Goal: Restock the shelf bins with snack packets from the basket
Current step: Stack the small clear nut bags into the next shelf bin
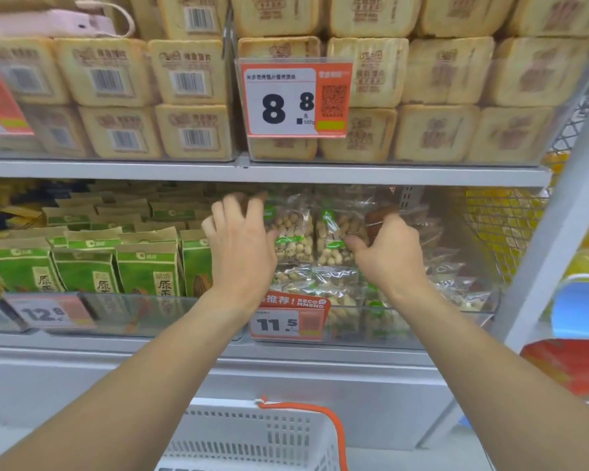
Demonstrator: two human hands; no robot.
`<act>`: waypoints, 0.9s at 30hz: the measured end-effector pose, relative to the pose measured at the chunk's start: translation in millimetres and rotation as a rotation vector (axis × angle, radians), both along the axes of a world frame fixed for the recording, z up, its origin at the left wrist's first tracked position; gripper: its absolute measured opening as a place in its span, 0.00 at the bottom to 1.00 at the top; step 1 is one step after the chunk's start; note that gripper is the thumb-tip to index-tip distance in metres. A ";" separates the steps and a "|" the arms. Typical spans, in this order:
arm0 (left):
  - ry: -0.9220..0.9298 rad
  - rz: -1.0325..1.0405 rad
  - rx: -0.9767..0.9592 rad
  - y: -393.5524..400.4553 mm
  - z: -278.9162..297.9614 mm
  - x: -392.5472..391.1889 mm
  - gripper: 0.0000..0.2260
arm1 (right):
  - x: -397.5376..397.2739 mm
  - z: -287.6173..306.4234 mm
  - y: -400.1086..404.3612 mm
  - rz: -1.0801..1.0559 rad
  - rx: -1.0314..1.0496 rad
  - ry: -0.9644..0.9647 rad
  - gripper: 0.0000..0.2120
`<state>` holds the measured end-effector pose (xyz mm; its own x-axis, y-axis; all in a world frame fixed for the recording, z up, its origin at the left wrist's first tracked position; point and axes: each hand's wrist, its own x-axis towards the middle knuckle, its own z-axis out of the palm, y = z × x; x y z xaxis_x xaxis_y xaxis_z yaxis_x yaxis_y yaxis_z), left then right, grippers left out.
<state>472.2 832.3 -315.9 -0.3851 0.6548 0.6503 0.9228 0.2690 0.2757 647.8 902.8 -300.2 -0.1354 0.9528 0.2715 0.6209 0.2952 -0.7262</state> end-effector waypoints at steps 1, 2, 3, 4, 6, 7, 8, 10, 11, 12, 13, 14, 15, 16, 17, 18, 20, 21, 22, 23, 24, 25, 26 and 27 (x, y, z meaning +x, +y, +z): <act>0.029 -0.058 -0.009 0.9 -0.2 0.4 0.17 | -1.4 -1.5 0.0 0.006 0.020 -0.021 0.17; 0.053 -0.117 -0.040 1.6 0.2 0.8 0.18 | -2.6 -3.3 0.3 0.010 0.041 -0.050 0.17; 0.062 -0.161 -0.077 1.9 1.6 1.1 0.21 | -3.9 -5.1 0.7 0.006 0.066 -0.083 0.19; 0.053 -0.185 -0.102 2.1 2.9 1.0 0.22 | -5.5 -6.4 0.5 -0.006 0.094 -0.105 0.22; 0.014 -0.198 -0.122 1.9 5.5 0.4 0.22 | -8.9 -7.1 -0.9 0.003 0.145 -0.078 0.30; 0.004 -0.198 -0.128 1.5 6.5 0.7 0.21 | -11.1 -7.8 -0.4 0.039 0.163 -0.070 0.34; 0.003 -0.197 -0.133 1.1 7.1 1.4 0.21 | -13.7 -8.4 0.4 0.089 0.168 -0.093 0.36; 0.003 -0.195 -0.146 1.0 6.2 2.5 0.21 | -18.7 -10.9 5.0 0.192 0.144 -0.199 0.37; -0.006 -0.196 -0.158 1.1 5.5 2.7 0.21 | -20.2 -11.4 8.1 0.219 0.132 -0.247 0.37; -0.021 -0.196 -0.172 2.0 4.9 2.3 0.21 | -21.2 -11.1 11.2 0.230 0.117 -0.274 0.36; -0.037 -0.192 -0.188 3.2 4.9 1.2 0.21 | -22.0 -10.6 14.0 0.231 0.099 -0.284 0.37; -0.050 -0.188 -0.207 4.9 5.4 -0.3 0.22 | -23.1 -10.1 15.8 0.231 0.083 -0.297 0.37; -0.059 -0.186 -0.224 6.8 6.8 -1.8 0.22 | -24.7 -9.8 16.9 0.232 0.071 -0.320 0.37; -0.065 -0.185 -0.241 8.1 8.6 -2.7 0.23 | -26.2 -9.9 17.8 0.233 0.061 -0.345 0.37; -0.067 -0.185 -0.254 9.2 10.3 -3.2 0.23 | -27.3 -10.4 18.4 0.236 0.054 -0.359 0.37; -0.068 -0.187 -0.267 9.8 12.2 -3.1 0.24 | -27.1 -10.7 19.3 0.240 0.045 -0.362 0.37; -0.074 -0.192 -0.301 8.7 16.6 -2.1 0.24 | -22.8 -11.6 21.6 0.274 0.048 -0.347 0.36; -0.070 -0.187 -0.324 7.3 18.3 -2.0 0.24 | -19.2 -11.7 22.9 0.300 0.054 -0.330 0.34; -0.041 -0.172 -0.353 5.4 20.2 -1.3 0.25 | -15.1 -12.1 23.5 0.317 0.057 -0.302 0.32; 0.012 -0.146 -0.382 2.9 22.1 0.2 0.25 | -10.9 -11.8 23.2 0.319 0.058 -0.271 0.31; 0.062 -0.119 -0.404 -0.7 23.2 3.5 0.25 | -6.5 -11.6 21.2 0.306 0.069 -0.251 0.31; 0.082 -0.104 -0.406 -3.7 24.0 7.0 0.24 | -3.3 -10.6 19.8 0.288 0.099 -0.241 0.31; 0.076 -0.107 -0.398 -6.6 24.5 12.2 0.23 | 0.2 -8.6 17.8 0.277 0.140 -0.233 0.31; 0.064 -0.129 -0.381 -9.5 23.5 18.8 0.23 | 4.8 -6.5 15.2 0.276 0.183 -0.218 0.30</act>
<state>491.0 822.8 -292.4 -0.2505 0.8939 0.3717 0.9678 0.2214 0.1198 652.6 918.0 -306.7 -0.4529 0.8112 0.3700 0.6340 0.5848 -0.5060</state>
